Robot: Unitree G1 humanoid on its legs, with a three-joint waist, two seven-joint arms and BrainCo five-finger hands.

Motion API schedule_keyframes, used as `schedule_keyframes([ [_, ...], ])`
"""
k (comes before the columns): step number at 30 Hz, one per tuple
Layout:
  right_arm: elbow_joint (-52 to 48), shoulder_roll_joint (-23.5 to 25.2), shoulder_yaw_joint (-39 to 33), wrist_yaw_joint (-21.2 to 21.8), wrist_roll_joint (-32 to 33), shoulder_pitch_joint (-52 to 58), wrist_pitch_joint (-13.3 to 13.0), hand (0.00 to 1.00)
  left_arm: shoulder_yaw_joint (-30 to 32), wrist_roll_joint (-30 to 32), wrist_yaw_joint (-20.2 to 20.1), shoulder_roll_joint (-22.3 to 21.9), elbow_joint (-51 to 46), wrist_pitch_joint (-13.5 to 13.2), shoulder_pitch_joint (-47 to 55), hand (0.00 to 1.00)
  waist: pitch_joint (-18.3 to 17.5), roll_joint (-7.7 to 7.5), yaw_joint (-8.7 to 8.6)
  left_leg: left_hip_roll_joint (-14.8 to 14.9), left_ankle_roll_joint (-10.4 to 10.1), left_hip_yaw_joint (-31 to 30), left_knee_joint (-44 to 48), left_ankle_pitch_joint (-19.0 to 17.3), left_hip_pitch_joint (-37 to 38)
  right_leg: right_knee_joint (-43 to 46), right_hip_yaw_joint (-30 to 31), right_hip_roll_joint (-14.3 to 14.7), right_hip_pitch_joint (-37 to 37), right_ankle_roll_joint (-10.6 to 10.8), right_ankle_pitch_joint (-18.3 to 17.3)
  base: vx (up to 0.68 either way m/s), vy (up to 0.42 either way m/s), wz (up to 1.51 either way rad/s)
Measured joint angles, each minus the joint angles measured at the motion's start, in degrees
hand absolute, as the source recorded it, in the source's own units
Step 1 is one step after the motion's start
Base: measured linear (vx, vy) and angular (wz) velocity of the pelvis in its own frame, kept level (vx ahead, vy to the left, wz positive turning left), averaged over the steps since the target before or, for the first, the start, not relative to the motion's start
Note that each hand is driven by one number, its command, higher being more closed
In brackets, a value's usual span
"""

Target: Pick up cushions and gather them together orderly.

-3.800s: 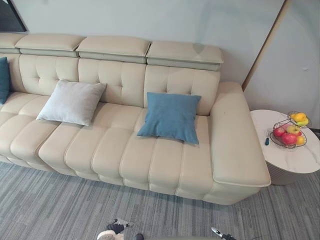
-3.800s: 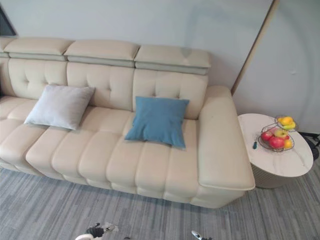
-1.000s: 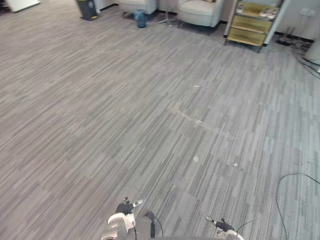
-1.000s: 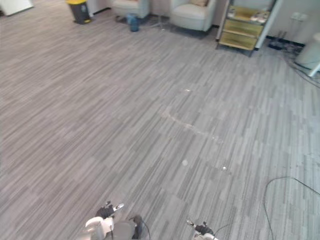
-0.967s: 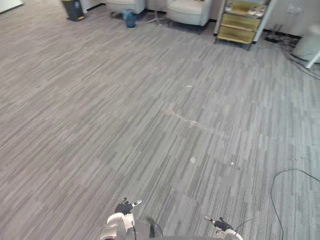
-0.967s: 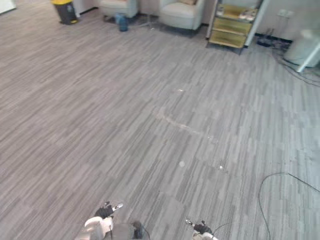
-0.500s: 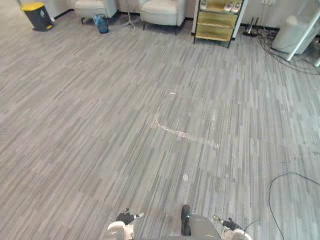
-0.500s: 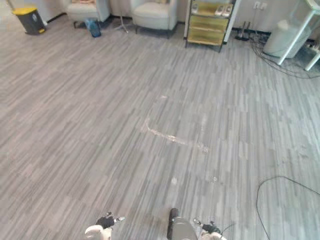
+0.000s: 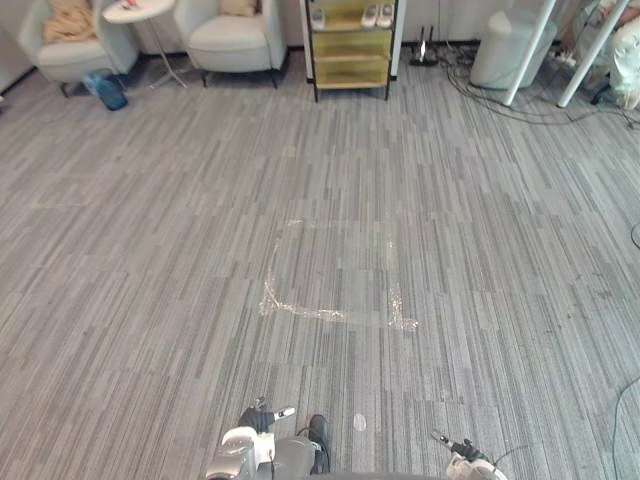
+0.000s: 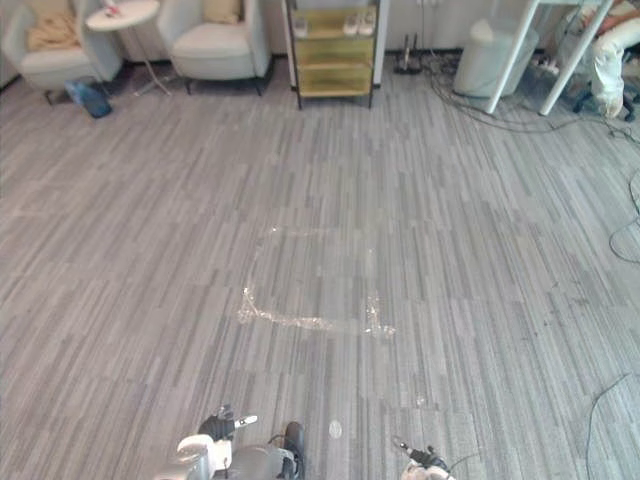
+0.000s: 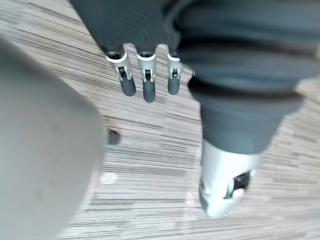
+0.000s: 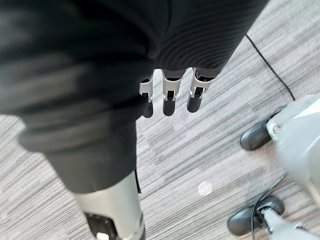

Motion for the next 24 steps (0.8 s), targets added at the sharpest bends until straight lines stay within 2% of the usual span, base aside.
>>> schedule_keyframes([
  [1,-0.3,0.4,1.1,0.2,0.0,0.1,0.0,0.0,0.0,0.0,-0.3,0.1,0.1,0.3,0.1,0.0,0.2,-0.13,-0.27,-0.5,0.3,-0.1,-0.2,-1.2,2.8,8.9,-1.0,-0.5,-3.1,1.8,1.5,0.47,0.087,-0.34],
  [2,-0.7,0.7,2.2,0.4,0.0,0.4,0.0,0.0,-0.1,0.0,-0.2,0.0,0.2,0.5,0.2,0.0,0.4,0.11,-0.35,-0.5,0.3,0.0,-0.4,-2.5,6.0,15.2,-3.1,-1.4,-5.1,1.1,2.0,0.43,0.067,-0.3],
  [3,-2.3,1.3,3.2,0.7,-0.1,1.3,0.0,0.0,-0.1,0.0,-0.2,-0.3,0.2,0.4,0.2,0.0,0.4,0.49,-0.58,-0.2,0.3,0.3,-1.4,-3.5,10.3,19.2,-7.6,-4.0,-7.7,-2.1,1.4,0.42,0.058,-0.22],
  [4,-2.4,1.0,3.1,0.8,-0.2,1.0,-0.2,0.0,-0.1,0.0,-0.2,-0.4,0.3,0.4,0.2,0.0,0.6,1.01,-0.65,0.3,0.3,0.6,-3.2,-3.7,13.5,18.3,-10.9,-5.6,-8.8,-4.8,0.5,0.36,0.045,-0.15],
  [5,-2.2,0.8,3.0,0.7,-0.5,0.6,-0.2,0.0,-0.4,0.0,-0.2,-0.3,0.6,0.4,0.2,0.0,0.7,1.83,-1.21,1.3,0.5,0.7,-4.7,-4.3,15.5,15.6,-14.2,-6.3,-10.1,-6.4,-0.3,0.35,0.019,0.0],
  [6,-2.0,0.6,3.0,0.7,-1.5,0.2,-0.3,0.0,-0.9,0.0,-0.2,-0.1,1.0,0.4,-0.1,0.0,0.6,2.29,-1.78,2.7,0.3,0.5,-5.9,-5.7,17.2,9.5,-17.6,-6.5,-12.1,-7.5,-0.6,0.37,-0.004,0.06],
  [7,-1.8,0.6,2.9,0.7,-1.8,0.0,-0.3,0.0,-1.0,0.0,-0.2,0.0,1.2,0.4,-0.2,0.0,0.6,2.22,-2.07,3.2,0.0,0.5,-5.9,-6.2,17.6,7.1,-18.4,-6.4,-13.0,-7.9,-0.4,0.42,-0.066,0.07],
  [8,-0.7,0.6,2.7,0.8,-2.2,-1.0,-0.2,0.0,-1.8,0.0,-0.2,1.4,2.0,0.4,-0.4,0.0,0.9,1.74,-2.74,4.4,-0.7,0.4,-6.0,-7.5,18.1,-2.0,-19.1,-5.4,-15.5,-9.4,1.8,0.44,-0.125,0.02],
  [9,0.5,0.6,2.4,0.7,-2.1,-1.7,-0.1,0.0,-2.9,0.0,-0.2,2.3,2.8,0.5,-0.5,0.0,1.3,1.14,-3.3,4.7,-0.8,0.2,-6.0,-7.8,18.4,-10.3,-18.1,-4.3,-17.2,-10.0,5.7,0.42,-0.154,0.01],
  [10,0.5,0.6,2.2,0.7,-2.1,-1.6,-0.1,0.0,-3.1,0.0,-0.2,2.5,3.0,0.5,-0.5,0.0,1.3,0.95,-3.49,4.8,-0.8,0.0,-6.0,-7.8,18.6,-13.9,-17.3,-3.9,-17.5,-10.2,7.7,0.42,-0.207,0.13],
  [11,0.6,0.2,0.8,0.7,-2.1,-1.0,-0.1,0.0,-3.5,0.3,-0.2,2.8,3.6,0.5,-0.5,0.0,1.6,0.29,-3.99,4.4,-1.2,-1.6,-5.4,-8.0,19.6,-23.3,-13.8,-2.9,-16.9,-9.8,13.9,0.47,-0.266,0.42],
  [12,1.1,-0.3,0.1,0.6,-2.1,0.3,-0.1,0.0,-3.6,0.5,-0.2,3.1,3.9,0.5,-0.3,0.0,1.6,-0.06,-4.43,4.4,-1.8,-4.1,-3.9,-9.5,20.7,-25.5,-11.3,-2.4,-15.6,-9.6,19.2,0.49,-0.289,0.61],
  [13,1.6,-1.0,-0.1,0.6,-2.1,1.1,0.0,0.0,-3.6,0.6,-0.2,2.7,4.2,0.4,-0.2,0.0,1.9,0.8,-4.81,4.9,-2.5,-5.4,-2.2,-10.6,21.0,-24.2,-11.0,-2.0,-14.7,-11.2,21.2,0.58,-0.352,0.63],
  [14,2.9,-1.4,-2.1,0.5,-2.1,1.2,0.2,0.0,-3.2,0.6,-0.2,1.5,4.6,0.3,0.3,0.0,1.5,2.78,-4.84,6.6,-3.1,-7.1,4.4,-11.0,19.2,-21.2,-12.7,-1.5,-14.3,-12.4,17.7,0.46,-0.289,0.44],
  [15,2.8,-1.7,-2.5,0.5,-2.1,1.4,0.2,0.0,-2.0,0.6,-0.3,0.7,4.3,0.3,0.1,0.0,1.4,3.34,-4.9,7.1,-4.7,-7.9,14.7,-10.0,14.4,-20.5,-13.8,-1.7,-13.5,-13.0,16.0,0.44,-0.284,0.34],
  [16,2.6,-1.7,-2.5,0.6,-2.1,1.5,0.3,0.0,-1.4,0.6,-0.2,0.4,4.0,0.3,0.1,0.0,1.5,3.67,-4.99,7.5,-7.0,-7.7,20.8,-8.6,11.6,-20.7,-14.4,-1.6,-12.6,-13.4,15.2,0.35,-0.238,0.47],
  [17,2.0,-2.1,-1.4,0.4,-2.0,1.7,0.4,0.0,0.1,0.3,-0.2,-0.6,2.9,0.3,0.2,0.0,2.7,4.38,-4.84,10.1,-9.8,-6.0,35.3,-3.0,5.2,-21.8,-15.8,-1.2,-8.1,-14.8,13.2,0.36,-0.23,0.44],
  [18,2.0,-2.2,-1.0,0.4,-2.1,1.8,0.4,0.0,0.0,0.2,-0.2,-0.6,2.4,0.3,0.3,0.0,2.9,4.45,-4.7,10.9,-9.3,-5.1,38.0,-3.2,4.0,-22.3,-16.1,-1.0,-6.7,-15.1,12.8,0.44,-0.248,0.45],
  [19,2.0,-2.4,-0.3,0.3,-2.1,2.0,0.4,0.0,-0.2,0.0,-0.3,-0.6,1.2,0.1,0.3,0.0,3.0,4.15,-3.83,11.8,-7.8,-2.0,41.2,-5.9,1.6,-23.8,-16.7,-1.1,-1.8,-15.7,11.7,0.4,-0.204,0.11],
  [20,2.1,-2.4,-0.7,0.4,-2.0,1.7,0.4,0.0,-0.4,0.0,-0.3,-0.6,0.7,-0.2,0.2,0.0,3.2,3.77,-2.85,11.3,-6.9,0.2,37.9,-7.9,0.4,-25.6,-17.0,-1.8,1.2,-15.9,11.3,0.35,-0.177,0.04],
  [21,2.2,-2.4,-1.1,0.4,-2.0,1.3,0.4,0.0,-0.7,-0.1,-0.3,-0.6,0.6,-0.3,0.3,0.0,3.1,3.58,-2.78,10.8,-6.8,1.0,35.0,-8.5,0.0,-26.6,-17.1,-2.1,2.1,-15.7,11.2,0.36,-0.152,-0.02],
  [23,1.1,-2.3,-1.1,0.5,-2.0,-0.2,0.0,0.0,-1.3,-0.2,-0.3,-0.9,-0.1,-0.4,0.2,0.0,3.0,3.47,-2.8,7.3,-6.5,3.2,13.7,-7.3,-2.1,-29.6,-17.9,-3.1,5.9,-14.4,9.6,0.3,-0.082,0.17],
  [24,0.9,-2.3,-1.0,0.5,-2.0,-0.2,0.0,0.0,-1.2,-0.2,-0.3,-0.9,-0.2,-0.4,0.2,0.0,3.1,3.54,-2.77,6.9,-6.5,3.2,10.2,-6.5,-2.4,-29.7,-18.0,-3.1,6.3,-14.2,9.1,0.31,0.004,0.23],
])
